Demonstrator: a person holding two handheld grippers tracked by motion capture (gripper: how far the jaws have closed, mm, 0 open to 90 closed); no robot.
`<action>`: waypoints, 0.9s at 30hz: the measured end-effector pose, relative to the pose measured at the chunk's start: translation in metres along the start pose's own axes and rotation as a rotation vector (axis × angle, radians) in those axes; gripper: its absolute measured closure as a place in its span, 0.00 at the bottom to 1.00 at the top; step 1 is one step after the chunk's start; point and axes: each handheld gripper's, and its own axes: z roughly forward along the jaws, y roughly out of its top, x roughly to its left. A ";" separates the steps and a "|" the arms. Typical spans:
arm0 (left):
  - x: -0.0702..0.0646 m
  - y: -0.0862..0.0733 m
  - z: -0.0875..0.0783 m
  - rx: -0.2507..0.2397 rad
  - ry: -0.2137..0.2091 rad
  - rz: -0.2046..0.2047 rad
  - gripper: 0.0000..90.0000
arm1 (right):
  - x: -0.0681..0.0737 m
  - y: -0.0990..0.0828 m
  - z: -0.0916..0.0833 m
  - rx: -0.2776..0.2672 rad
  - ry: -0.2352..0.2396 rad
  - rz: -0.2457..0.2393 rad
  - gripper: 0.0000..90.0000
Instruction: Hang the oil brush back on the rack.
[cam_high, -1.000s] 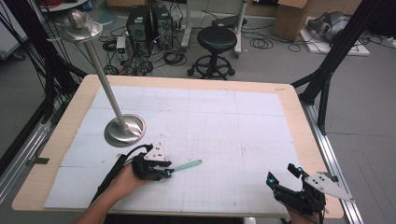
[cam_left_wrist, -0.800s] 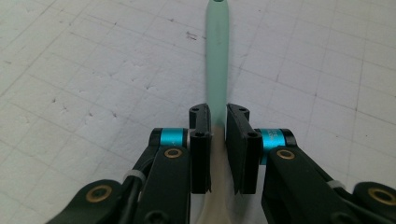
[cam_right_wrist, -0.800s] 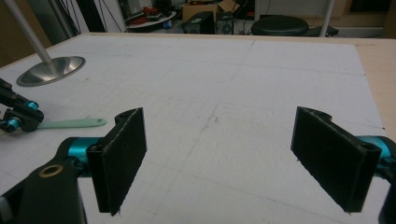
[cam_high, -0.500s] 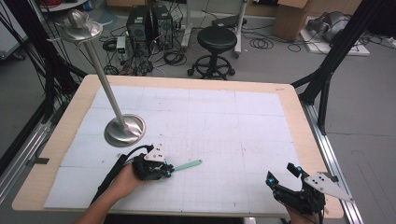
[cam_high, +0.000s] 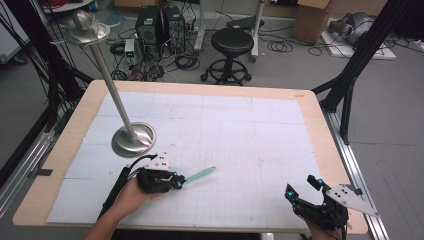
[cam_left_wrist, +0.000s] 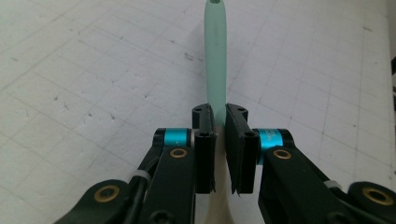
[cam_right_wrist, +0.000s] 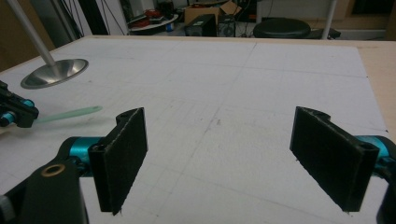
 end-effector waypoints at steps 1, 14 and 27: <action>0.000 0.000 0.000 0.000 0.000 0.000 0.91 | 0.000 0.000 0.000 0.000 0.000 0.000 0.20; -0.008 0.007 -0.029 -0.213 -0.079 -0.024 0.91 | 0.004 0.002 0.002 -0.018 0.082 -0.013 0.21; -0.015 0.011 -0.049 -0.298 -0.140 0.012 0.91 | 0.016 0.010 0.014 0.008 0.248 -0.040 0.28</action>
